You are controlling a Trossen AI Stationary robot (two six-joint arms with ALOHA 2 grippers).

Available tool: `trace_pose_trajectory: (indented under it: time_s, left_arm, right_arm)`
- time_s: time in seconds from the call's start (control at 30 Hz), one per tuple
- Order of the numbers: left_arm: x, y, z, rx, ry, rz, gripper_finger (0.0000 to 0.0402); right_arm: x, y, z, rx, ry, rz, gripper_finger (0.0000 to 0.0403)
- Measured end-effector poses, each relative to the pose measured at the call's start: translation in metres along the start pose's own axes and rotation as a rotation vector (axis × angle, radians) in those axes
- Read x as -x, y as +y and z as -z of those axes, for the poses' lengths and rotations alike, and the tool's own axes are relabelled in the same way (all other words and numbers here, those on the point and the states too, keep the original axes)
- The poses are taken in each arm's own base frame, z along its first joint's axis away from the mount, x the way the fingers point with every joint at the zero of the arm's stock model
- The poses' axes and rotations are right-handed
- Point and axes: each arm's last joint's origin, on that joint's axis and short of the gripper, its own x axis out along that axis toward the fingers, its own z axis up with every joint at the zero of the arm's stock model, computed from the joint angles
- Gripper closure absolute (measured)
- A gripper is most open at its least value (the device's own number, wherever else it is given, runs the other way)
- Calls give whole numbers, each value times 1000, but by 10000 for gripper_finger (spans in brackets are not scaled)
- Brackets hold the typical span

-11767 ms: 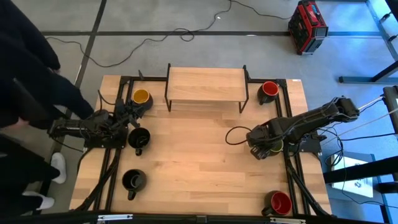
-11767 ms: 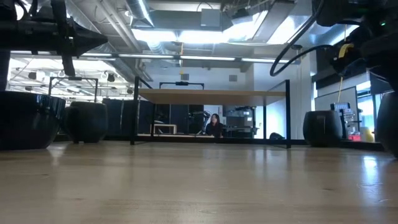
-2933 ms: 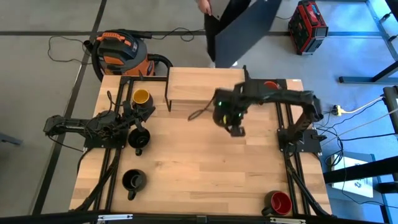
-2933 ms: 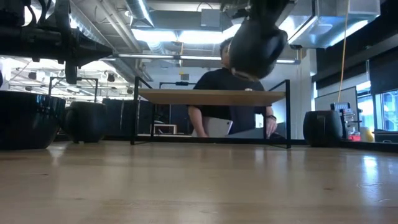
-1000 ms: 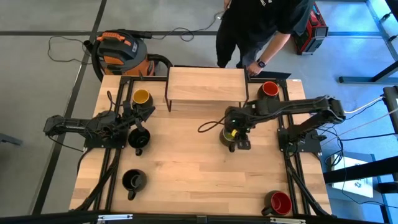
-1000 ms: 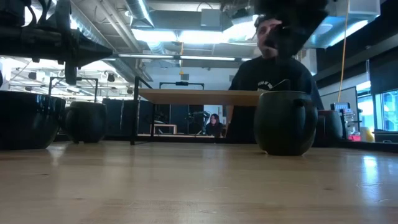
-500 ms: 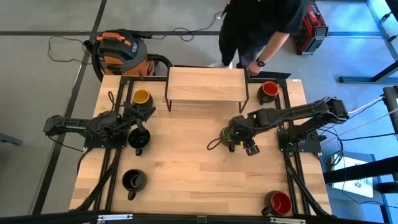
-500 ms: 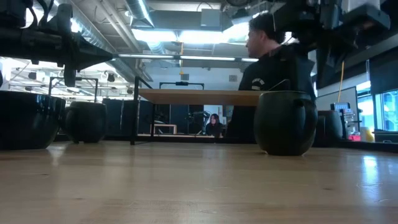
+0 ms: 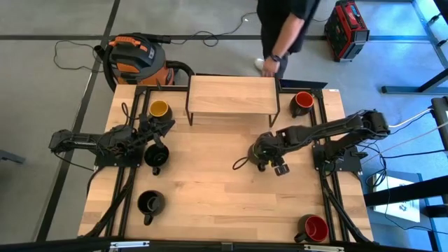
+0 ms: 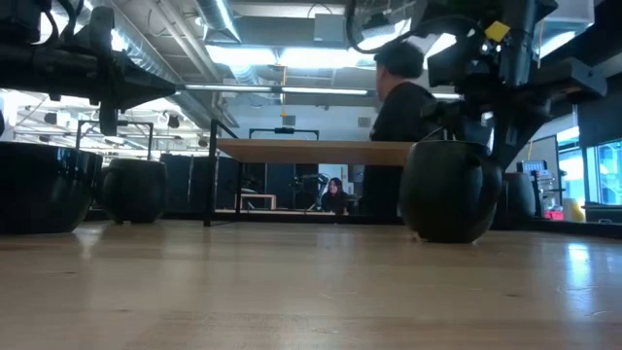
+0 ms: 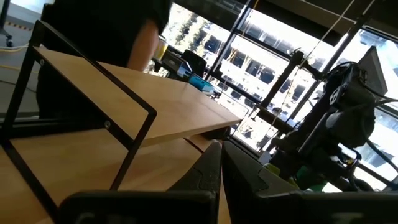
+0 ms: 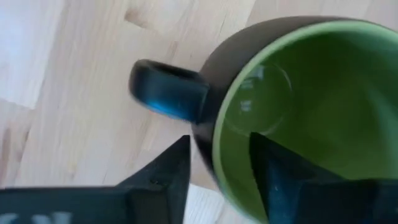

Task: Place coffee mugs
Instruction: Put the green mug on the shelf

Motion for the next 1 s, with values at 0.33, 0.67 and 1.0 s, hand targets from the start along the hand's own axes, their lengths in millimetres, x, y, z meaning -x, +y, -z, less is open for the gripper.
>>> trace_pose_trajectory:
  time_s: [0.33,0.67,1.0]
  left_arm:
    - [0,0,0,3,-3,2,395]
    - [0,0,0,3,-3,3,395]
    - [0,0,-1,4,-4,4,395]
  right_arm:
    - [4,1,-2,-4,21,-73,388]
    - [81,-12,-31,-49,-52,-124,398]
    - [167,-71,-43,-198,-98,50,400]
